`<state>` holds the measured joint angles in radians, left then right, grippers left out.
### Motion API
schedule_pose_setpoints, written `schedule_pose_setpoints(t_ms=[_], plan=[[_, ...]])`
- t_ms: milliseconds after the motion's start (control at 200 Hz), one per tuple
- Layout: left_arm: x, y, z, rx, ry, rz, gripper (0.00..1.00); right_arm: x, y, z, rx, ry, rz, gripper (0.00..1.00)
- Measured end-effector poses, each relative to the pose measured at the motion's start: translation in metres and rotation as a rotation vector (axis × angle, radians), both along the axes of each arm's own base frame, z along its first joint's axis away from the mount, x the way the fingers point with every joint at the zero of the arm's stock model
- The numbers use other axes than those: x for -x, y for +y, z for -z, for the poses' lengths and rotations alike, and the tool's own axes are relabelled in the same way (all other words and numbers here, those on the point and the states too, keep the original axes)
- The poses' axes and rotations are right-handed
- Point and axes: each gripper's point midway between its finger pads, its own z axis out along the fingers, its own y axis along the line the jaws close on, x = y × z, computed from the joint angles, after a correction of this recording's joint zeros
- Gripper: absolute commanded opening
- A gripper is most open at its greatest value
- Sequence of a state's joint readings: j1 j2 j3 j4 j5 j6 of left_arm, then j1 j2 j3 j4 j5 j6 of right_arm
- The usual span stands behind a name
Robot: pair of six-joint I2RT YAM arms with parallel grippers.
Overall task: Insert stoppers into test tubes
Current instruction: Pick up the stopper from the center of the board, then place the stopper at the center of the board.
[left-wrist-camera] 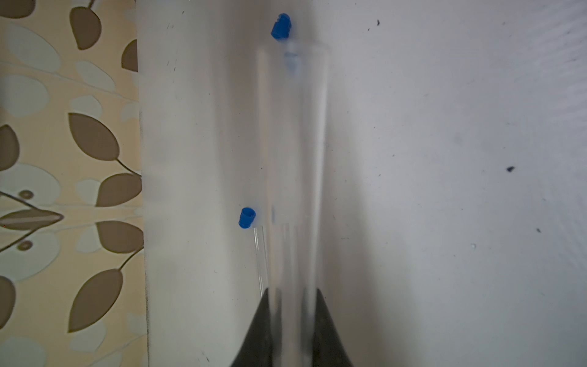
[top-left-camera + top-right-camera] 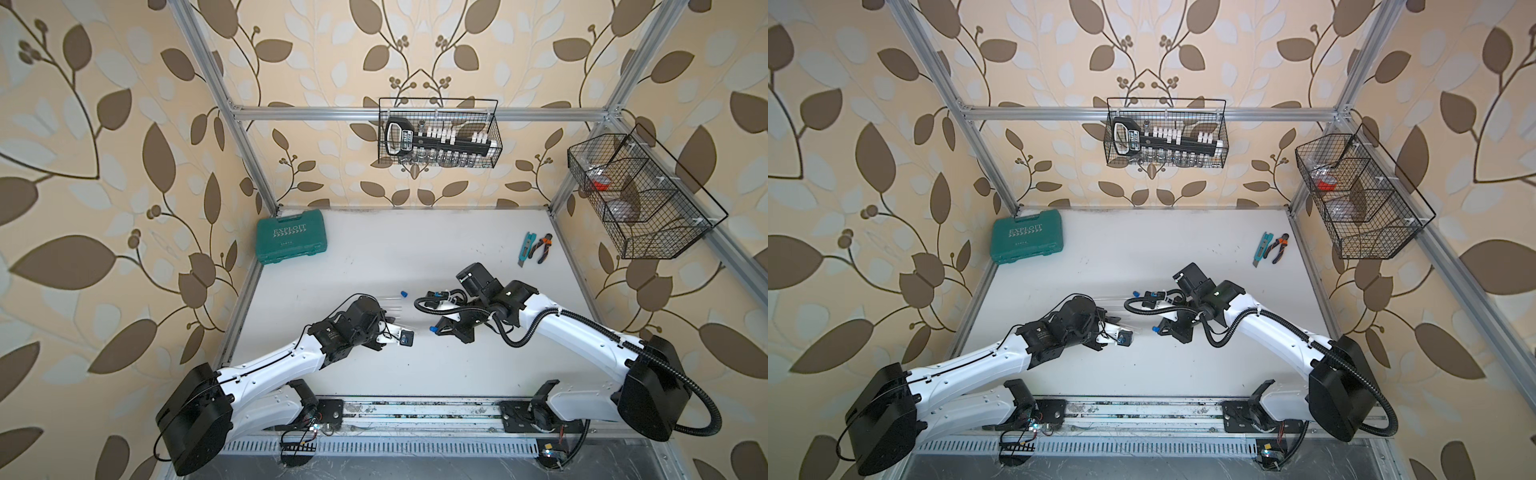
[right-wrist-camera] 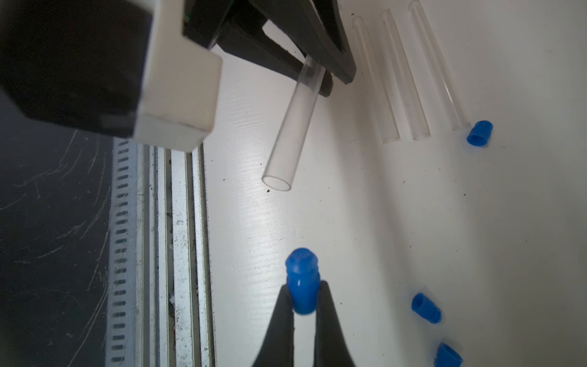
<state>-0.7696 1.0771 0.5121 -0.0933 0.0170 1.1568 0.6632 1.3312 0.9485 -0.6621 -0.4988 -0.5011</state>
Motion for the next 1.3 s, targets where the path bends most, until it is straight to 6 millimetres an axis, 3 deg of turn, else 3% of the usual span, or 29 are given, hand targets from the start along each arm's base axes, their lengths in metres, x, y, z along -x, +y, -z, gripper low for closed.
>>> schedule_pose_setpoints(t_ms=[290,765,980,1299], plan=[[-0.004,0.01,0.025,-0.094,0.042,-0.046,0.0,-0.005,0.007,0.01,0.005,0.031,0.014,0.09],[0.001,0.052,0.029,-0.204,0.087,-0.232,0.0,-0.022,-0.011,0.071,0.216,0.016,0.082,0.12],[0.006,0.065,0.024,-0.222,0.085,-0.277,0.0,-0.017,-0.01,0.097,0.318,0.002,0.051,0.13],[0.005,0.069,0.019,-0.21,0.071,-0.304,0.0,-0.021,-0.007,0.107,0.365,-0.053,0.035,0.24]])
